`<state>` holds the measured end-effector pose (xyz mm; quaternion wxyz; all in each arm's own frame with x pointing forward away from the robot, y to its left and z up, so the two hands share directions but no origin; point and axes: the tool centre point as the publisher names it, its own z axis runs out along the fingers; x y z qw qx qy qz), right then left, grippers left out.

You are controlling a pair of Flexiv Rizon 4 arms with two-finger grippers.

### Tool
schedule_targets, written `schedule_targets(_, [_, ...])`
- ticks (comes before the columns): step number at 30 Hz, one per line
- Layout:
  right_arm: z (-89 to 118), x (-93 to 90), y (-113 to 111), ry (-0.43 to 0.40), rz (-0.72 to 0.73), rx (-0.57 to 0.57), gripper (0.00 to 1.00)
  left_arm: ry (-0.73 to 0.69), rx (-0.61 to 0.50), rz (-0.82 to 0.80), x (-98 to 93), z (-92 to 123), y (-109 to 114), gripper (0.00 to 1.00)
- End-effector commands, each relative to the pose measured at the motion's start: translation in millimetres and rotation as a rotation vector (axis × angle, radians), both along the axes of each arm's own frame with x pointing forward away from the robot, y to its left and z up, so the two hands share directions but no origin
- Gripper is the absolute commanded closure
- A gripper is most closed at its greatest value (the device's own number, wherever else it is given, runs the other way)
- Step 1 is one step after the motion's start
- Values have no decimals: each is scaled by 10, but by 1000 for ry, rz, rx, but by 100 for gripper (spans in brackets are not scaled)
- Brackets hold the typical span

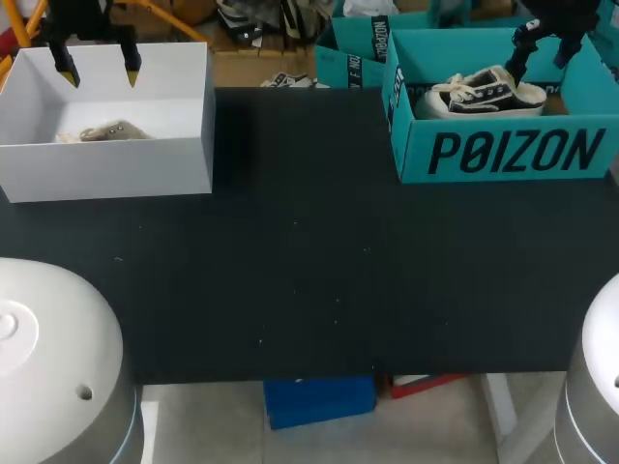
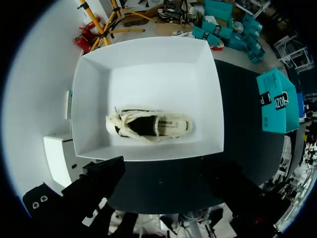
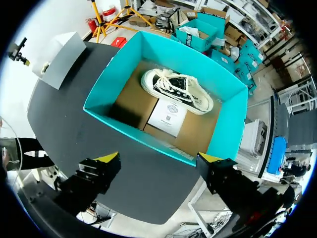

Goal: Take the shoe out of the shoebox, open the shoe tongue, remove and reinsert the insole, then place the shoe into the shoebox

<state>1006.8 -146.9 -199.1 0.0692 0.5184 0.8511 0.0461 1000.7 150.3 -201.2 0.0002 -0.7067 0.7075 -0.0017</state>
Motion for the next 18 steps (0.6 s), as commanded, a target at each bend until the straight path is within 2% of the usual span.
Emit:
schedule_targets(1, [-23, 78, -16, 7, 236, 35, 0, 2, 1, 0, -3, 6, 0, 0])
schedule_targets(9, [23, 178, -75, 40, 655, 38, 0, 2, 1, 0, -3, 6, 0, 0])
schedule_targets(12, [43, 212, -89, 58, 787, 6, 0, 2, 1, 0, -3, 6, 0, 0])
schedule_targets(18, [23, 305, -58, 65, 948, -119, 0, 2, 1, 0, -3, 6, 0, 0])
